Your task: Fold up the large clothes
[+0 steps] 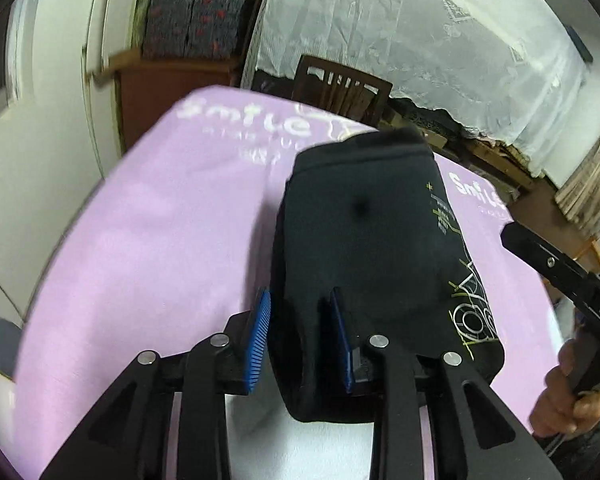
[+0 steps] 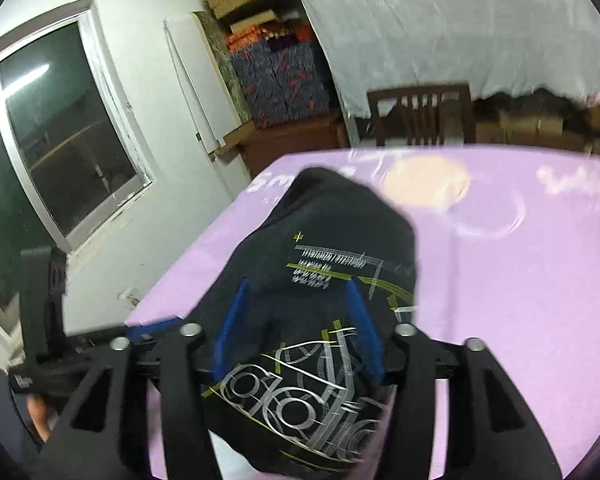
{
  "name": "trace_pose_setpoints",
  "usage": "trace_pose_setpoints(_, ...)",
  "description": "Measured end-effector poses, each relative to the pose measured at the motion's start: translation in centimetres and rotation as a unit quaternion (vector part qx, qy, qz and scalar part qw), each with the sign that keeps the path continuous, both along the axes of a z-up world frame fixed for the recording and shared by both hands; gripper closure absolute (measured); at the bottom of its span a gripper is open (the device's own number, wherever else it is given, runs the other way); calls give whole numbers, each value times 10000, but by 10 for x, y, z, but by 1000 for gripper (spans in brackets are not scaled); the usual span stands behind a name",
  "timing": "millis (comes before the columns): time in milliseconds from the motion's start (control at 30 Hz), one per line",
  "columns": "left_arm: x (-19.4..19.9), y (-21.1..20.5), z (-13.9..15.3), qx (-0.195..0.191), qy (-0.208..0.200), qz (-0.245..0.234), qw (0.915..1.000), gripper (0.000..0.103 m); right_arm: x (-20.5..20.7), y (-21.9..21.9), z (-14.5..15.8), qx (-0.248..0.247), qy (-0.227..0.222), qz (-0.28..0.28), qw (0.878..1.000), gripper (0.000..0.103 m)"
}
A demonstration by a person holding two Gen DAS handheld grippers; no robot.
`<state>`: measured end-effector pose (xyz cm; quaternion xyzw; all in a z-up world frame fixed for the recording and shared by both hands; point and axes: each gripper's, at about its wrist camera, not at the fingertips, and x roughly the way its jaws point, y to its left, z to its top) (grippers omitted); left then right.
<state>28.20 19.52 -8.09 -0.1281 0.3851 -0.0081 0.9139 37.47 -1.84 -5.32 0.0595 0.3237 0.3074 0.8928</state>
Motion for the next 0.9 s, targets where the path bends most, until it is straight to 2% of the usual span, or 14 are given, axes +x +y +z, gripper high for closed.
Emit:
trace_pose_setpoints(33,2,-5,8,185,-70,40,9998,73,2,-7,2,-68,-34,-4,10000,47)
trace_pose_setpoints(100,9,-11,19,309,-158,14,9994,73,10,-16,-1,-241,-24,-193,9995,47)
trace_pose_setpoints(167,22,-21,31,378,-230,-47,9990,73,27,-21,-9,-270,204,-314,9989,51)
trace_pose_setpoints(233,35,-36,39,489,-321,-161,9982,68,38,-17,-16,-233,427,-280,9984,61)
trace_pose_setpoints(300,50,-48,35,575,-287,-263,9976,57,51,-7,-22,-263,555,-240,9978,65)
trace_pose_setpoints(333,61,-50,27,570,-177,-281,9978,57,57,-1,-27,-258,621,-189,9976,65)
trace_pose_setpoints(400,79,-43,1,375,212,-243,9988,61,60,14,-33,-349,578,-189,9975,64)
trace_pose_setpoints(433,82,-36,-10,152,302,-225,9992,59,60,20,-34,-392,508,-151,9978,64)
trace_pose_setpoints(533,84,-8,-31,-617,399,-283,9969,55,60,31,-43,-427,520,55,9977,57)
trace_pose_setpoints(600,87,2,-39,-810,483,-266,9952,54,57,42,-48,-660,355,92,9971,56)
trace_pose_setpoints(667,87,3,-43,-859,456,-217,9950,54,55,51,-53,-746,295,151,9967,55)
trace_pose_setpoints(733,84,-5,-42,-647,370,-121,9971,53,59,49,-54,-627,422,167,9970,54)
trace_pose_setpoints(833,78,-14,-40,-371,313,92,9988,49,58,46,-53,-701,374,253,9965,55)
trace_pose_setpoints(900,67,-9,-34,-453,329,195,9982,51,53,40,-47,-695,394,269,9964,56)
